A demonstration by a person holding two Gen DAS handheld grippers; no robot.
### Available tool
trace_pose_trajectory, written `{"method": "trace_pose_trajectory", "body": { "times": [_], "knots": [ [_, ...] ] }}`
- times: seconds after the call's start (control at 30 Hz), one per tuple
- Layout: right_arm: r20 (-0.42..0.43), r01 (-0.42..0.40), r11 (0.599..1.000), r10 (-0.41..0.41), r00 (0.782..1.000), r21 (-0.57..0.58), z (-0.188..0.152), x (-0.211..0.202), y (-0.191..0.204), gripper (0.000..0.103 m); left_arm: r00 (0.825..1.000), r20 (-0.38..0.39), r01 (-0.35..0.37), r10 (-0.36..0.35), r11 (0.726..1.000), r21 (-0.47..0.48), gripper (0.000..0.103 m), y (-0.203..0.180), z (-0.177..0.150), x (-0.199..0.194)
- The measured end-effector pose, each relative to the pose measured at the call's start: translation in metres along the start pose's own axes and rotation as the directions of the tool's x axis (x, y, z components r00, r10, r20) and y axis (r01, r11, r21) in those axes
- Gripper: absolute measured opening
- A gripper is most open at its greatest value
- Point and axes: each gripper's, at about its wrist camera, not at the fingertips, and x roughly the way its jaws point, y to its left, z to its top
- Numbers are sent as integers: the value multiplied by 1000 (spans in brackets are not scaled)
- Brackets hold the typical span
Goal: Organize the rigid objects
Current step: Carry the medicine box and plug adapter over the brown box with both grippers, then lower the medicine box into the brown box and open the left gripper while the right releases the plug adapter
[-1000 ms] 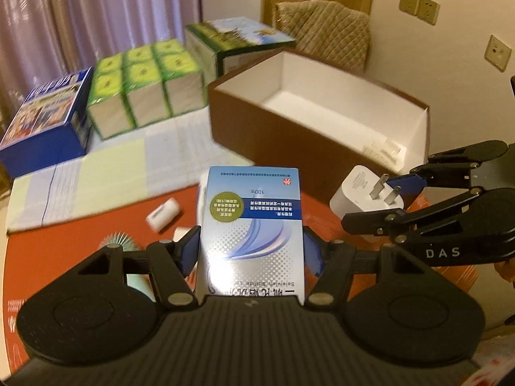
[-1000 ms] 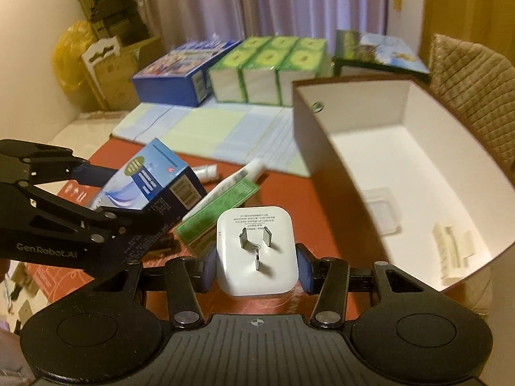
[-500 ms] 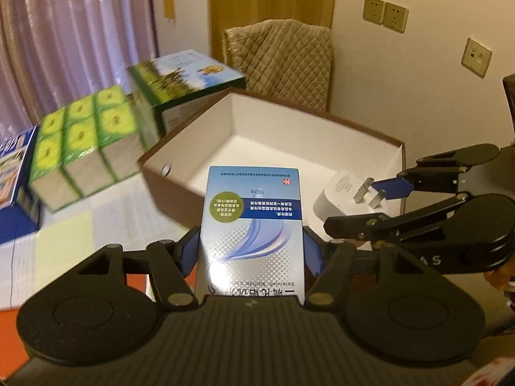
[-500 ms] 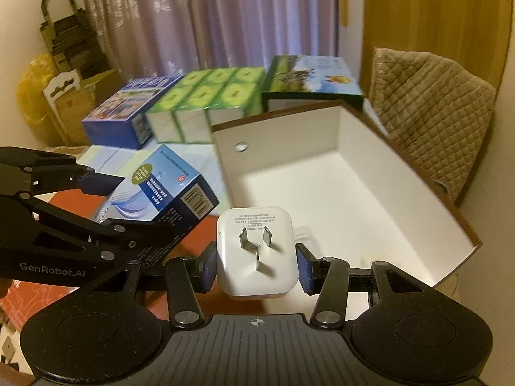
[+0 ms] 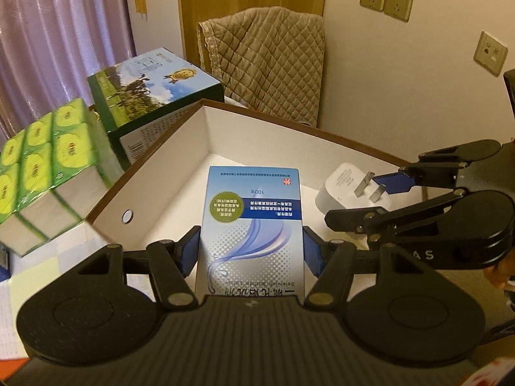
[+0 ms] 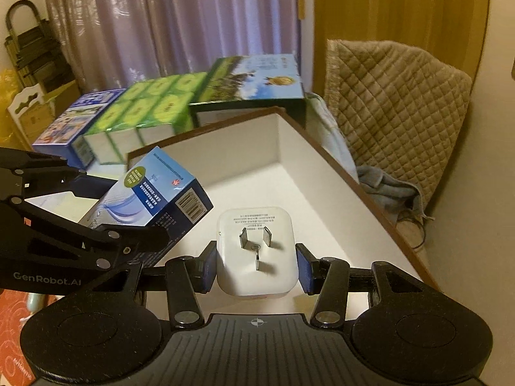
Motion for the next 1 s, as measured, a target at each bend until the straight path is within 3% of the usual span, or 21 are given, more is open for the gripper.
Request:
{"method": "trace_pose_trajectory", "body": {
  "times": [0.47, 0.87, 1.0],
  "knots": [
    [-110, 18, 998, -11, 994, 63, 7, 63, -39, 46, 997, -73, -20, 20, 1000, 3, 61, 9, 24, 70],
    [-134, 9, 998, 0, 991, 68, 11, 82, -45, 46, 990, -109, -86, 86, 996, 0, 61, 20, 24, 99],
    [-138, 6, 998, 4, 990, 70, 12, 86, -44, 46, 989, -130, -76, 72, 997, -24, 61, 26, 19, 101]
  ]
}}
